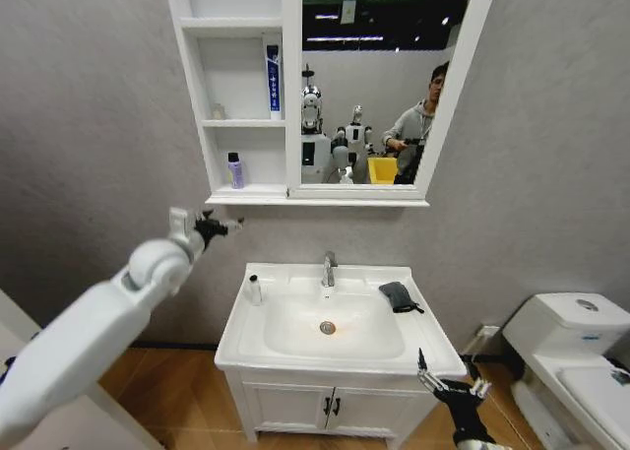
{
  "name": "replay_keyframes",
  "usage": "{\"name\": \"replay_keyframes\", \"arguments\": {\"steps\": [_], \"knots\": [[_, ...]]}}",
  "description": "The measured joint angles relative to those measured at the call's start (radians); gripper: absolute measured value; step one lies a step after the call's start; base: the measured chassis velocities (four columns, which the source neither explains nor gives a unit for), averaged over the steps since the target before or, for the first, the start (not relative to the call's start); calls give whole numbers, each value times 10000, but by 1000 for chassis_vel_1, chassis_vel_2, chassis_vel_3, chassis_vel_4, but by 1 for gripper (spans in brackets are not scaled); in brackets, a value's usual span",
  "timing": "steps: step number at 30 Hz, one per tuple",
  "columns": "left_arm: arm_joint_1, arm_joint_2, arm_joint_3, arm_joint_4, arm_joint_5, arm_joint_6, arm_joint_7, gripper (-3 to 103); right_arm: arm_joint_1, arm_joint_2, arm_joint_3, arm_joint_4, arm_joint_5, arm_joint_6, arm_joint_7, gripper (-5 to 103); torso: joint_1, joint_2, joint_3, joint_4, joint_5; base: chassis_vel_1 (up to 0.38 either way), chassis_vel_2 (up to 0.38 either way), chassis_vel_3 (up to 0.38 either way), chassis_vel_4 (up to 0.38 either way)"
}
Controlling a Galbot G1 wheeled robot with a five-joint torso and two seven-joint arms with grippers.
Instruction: Move facial cleanser and shampoo from washbasin to cabinet, then wipe washbasin with towel.
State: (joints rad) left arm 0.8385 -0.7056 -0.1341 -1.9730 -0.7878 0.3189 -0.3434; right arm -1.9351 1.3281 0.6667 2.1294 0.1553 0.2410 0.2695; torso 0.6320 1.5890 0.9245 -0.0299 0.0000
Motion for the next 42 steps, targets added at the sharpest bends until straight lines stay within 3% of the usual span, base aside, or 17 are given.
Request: {"name": "replay_keyframes", "arguments": {"steps": [2, 5, 8, 12, 25, 30, 31, 32, 34, 37, 39, 41, 42], "knots": [[1171, -769, 34, 500, 1107, -868, 167, 100, -43, -26, 13, -6, -17, 1, 1, 100, 1, 0, 1, 1, 0, 0, 0, 0, 0], [1390, -1238, 184, 837, 1431, -1110, 203, 100, -43, -27, 13, -6, -22, 2, 1, 100, 0, 0, 1, -1, 2, 0, 0, 0, 0], [1475, -2434, 581, 2118, 2162, -1394, 411, 100, -64, 2, 29, -2, -44, 27, 3, 100, 2, -1, 2, -3, 2, 0, 0, 0, 0], [1203, -3173, 765, 3304, 2598, -1480, 604, 100, -173, 33, 165, -19, -40, 113, 14, 100, 3, -1, 2, -4, 1, 0, 0, 0, 0], [148, -4277, 955, 5647, 3304, -1908, 1305, 102, -234, -11, 274, -80, 6, 139, 103, 100, 3, -2, 2, -3, 0, 0, 0, 0, 0], [-51, -4402, 928, 6183, 3450, -1877, 1329, 99, -196, -14, 241, -106, 7, 113, 136, 100, 3, -1, 2, -3, 1, 0, 0, 0, 0], [-55, -4426, 869, 6395, 3472, -1844, 1333, 89, -178, -12, 233, -106, 8, 89, 147, 100, 4, -2, 3, -1, -1, 0, 0, 0, 0], [-55, -4426, 869, 6395, 3472, -1844, 1333, 89, -178, -12, 233, -106, 8, 89, 147, 100, 4, -2, 3, -1, -1, 0, 0, 0, 0], [25, -4410, 792, 6459, 3455, -1830, 1448, 77, -156, -22, 232, -107, 29, 55, 162, 100, 3, -2, 2, -1, 0, 0, 0, 0, 0], [59, -4388, 786, 6453, 3450, -1818, 1522, 77, -151, -35, 238, -109, 34, 49, 169, 100, 4, -2, 3, 0, -1, 0, 0, 0, 0], [93, -4342, 776, 6334, 3418, -1816, 1800, 61, -165, -50, 252, -104, 38, 43, 182, 100, 4, -2, 2, 0, 0, 0, 0, 0, 0], [92, -4333, 779, 6285, 3402, -1812, 1893, 61, -174, -50, 257, -89, 38, 43, 187, 100, 3, -2, 2, -1, 0, 0, 0, 0, 0], [84, -4323, 810, 6208, 3389, -1776, 2000, 50, -187, -51, 272, -70, 38, 42, 191, 100, 4, -2, 2, -1, -1, 0, 0, 0, 0]]}}
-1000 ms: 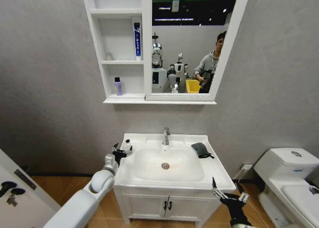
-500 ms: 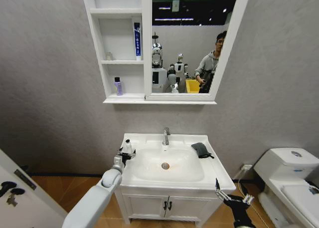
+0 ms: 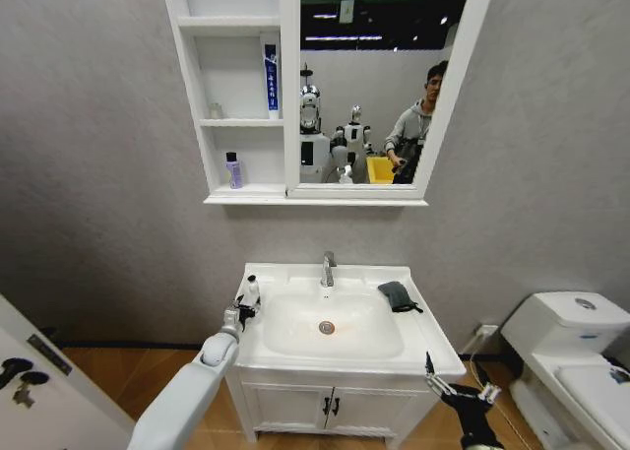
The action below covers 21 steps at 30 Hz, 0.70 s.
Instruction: Move facial cleanser and shampoo from washbasin to cabinet, then wipe washbasin with towel.
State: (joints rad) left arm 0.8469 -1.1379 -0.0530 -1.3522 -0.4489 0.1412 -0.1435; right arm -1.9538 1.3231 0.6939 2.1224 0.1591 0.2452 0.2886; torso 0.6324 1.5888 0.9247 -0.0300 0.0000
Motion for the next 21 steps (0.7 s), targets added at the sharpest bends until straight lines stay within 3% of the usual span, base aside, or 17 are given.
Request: {"name": "replay_keyframes", "arguments": {"steps": [8, 16, 18, 19, 20, 21], "knots": [[-17, 58, 66, -166, -2, 98, 124, 28, -69, 70, 51, 24, -18, 36, 15, 100, 1, 0, 0, -1, 0, 0, 0, 0, 0], [218, 618, -18, -1334, -215, 225, -7, 28, -51, 102, 16, 17, -46, 59, 17, 100, 0, 0, 0, 0, -2, 0, 0, 0, 0], [296, 1188, -36, -2448, -527, 702, -669, 28, 4, 93, -30, 17, -58, 58, 19, 100, 0, 0, 0, 0, -2, 0, 0, 0, 0], [289, 1558, -52, -3186, -765, 1250, -1261, 28, 26, 86, -55, 17, -64, 53, 20, 100, 0, 0, 0, 1, -1, 0, 0, 0, 0], [289, 1558, -52, -3186, -765, 1250, -1261, 28, 26, 86, -55, 17, -64, 53, 20, 100, 0, 0, 0, 1, -1, 0, 0, 0, 0], [225, 2017, -70, -3986, -1102, 1779, -1655, 28, 50, 80, -85, 6, -72, 48, 19, 100, 0, 0, 0, 2, -3, 0, 0, 0, 0]]}}
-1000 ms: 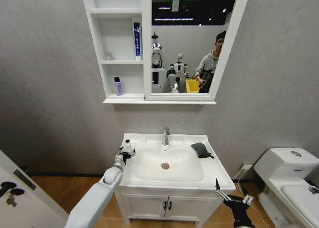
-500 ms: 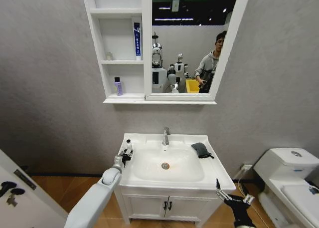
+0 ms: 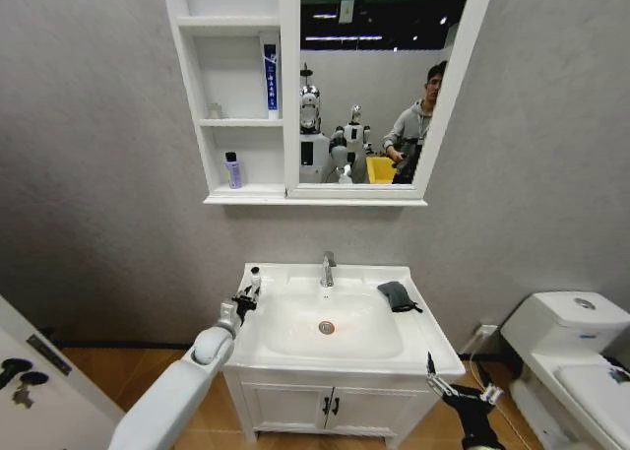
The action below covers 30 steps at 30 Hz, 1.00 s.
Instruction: Move facial cleanser and shampoo from washbasin to cabinet, then wipe washbasin with towel.
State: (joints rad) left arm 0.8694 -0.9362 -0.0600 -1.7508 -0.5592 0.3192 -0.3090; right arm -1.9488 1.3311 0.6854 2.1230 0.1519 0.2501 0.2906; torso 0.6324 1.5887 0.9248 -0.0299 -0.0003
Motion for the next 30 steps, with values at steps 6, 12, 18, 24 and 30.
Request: {"name": "replay_keyframes", "arguments": {"steps": [6, 12, 18, 24, 30], "knots": [[-1126, 2054, -249, -2797, -2734, 2685, -1414, 28, 84, -23, -111, -41, -51, -21, -4, 100, 0, 0, 0, 3, 0, 0, 0, 0, 0], [-4355, 2990, 224, -3860, -7358, 4216, -3416, 28, 116, 40, -169, 48, -92, -49, -17, 100, -1, 0, 0, -2, 3, 0, 0, 0, 0], [-7360, 2258, 1578, -2431, -8400, 4288, -3862, 28, 71, 91, -90, 76, -82, 8, -36, 100, -1, 0, 0, -1, 3, 0, 0, 0, 0], [-9094, 662, 2585, -320, -8283, 4255, -3807, 28, 132, 83, 23, -33, 33, 58, -50, 100, 0, 0, 1, -3, 5, 0, 0, 0, 0], [-9746, -556, 3037, 1461, -7702, 4221, -3191, 28, 84, 83, 287, -138, 322, 175, -78, 100, 3, -2, 1, -5, 5, 0, 0, 0, 0]]}}
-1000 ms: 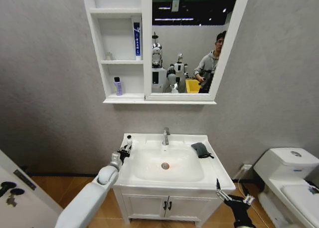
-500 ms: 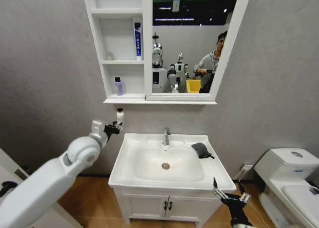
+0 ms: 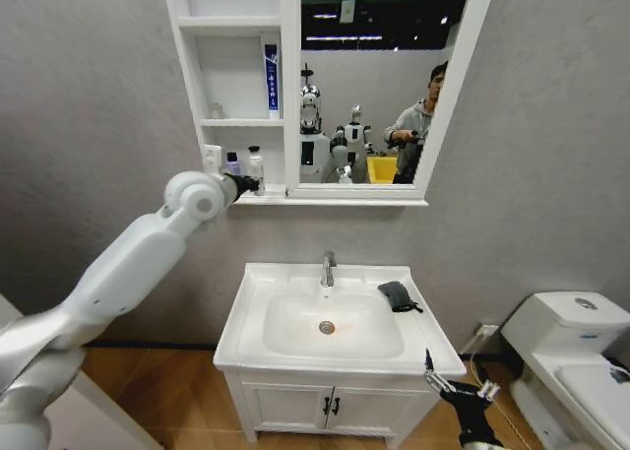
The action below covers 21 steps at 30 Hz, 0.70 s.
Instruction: Move facial cleanser and shampoo from washbasin to cabinet, then wipe washbasin with towel.
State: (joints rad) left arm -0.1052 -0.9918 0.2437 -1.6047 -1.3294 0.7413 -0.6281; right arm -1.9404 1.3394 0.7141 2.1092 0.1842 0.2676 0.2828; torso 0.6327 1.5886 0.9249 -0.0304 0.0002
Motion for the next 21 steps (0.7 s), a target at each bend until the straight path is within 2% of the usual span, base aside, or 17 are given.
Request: {"name": "replay_keyframes", "arguments": {"steps": [9, 15, 17, 21], "knots": [[-426, -722, 49, 1484, 1128, -34, 849, 28, 51, -3, 106, -422, 167, 203, -83, 100, -2, 1, -1, 5, -1, 0, 0, 0, 0], [-652, -1021, 82, 2271, 1859, -41, 1244, 28, 135, -25, 111, -451, 247, 172, -82, 100, -2, 0, -1, 2, 0, 0, 0, 0, 0], [-658, -1047, 114, 2424, 2046, -43, 1302, 24, 130, -31, 134, -476, 278, 177, -83, 100, -2, 0, -1, 3, -1, 0, 0, 0, 0], [-499, -1029, 136, 2530, 2210, -51, 1310, 38, 101, -38, 181, -524, 343, 211, -89, 100, -3, 3, -2, 3, -2, 0, 0, 0, 0]]}}
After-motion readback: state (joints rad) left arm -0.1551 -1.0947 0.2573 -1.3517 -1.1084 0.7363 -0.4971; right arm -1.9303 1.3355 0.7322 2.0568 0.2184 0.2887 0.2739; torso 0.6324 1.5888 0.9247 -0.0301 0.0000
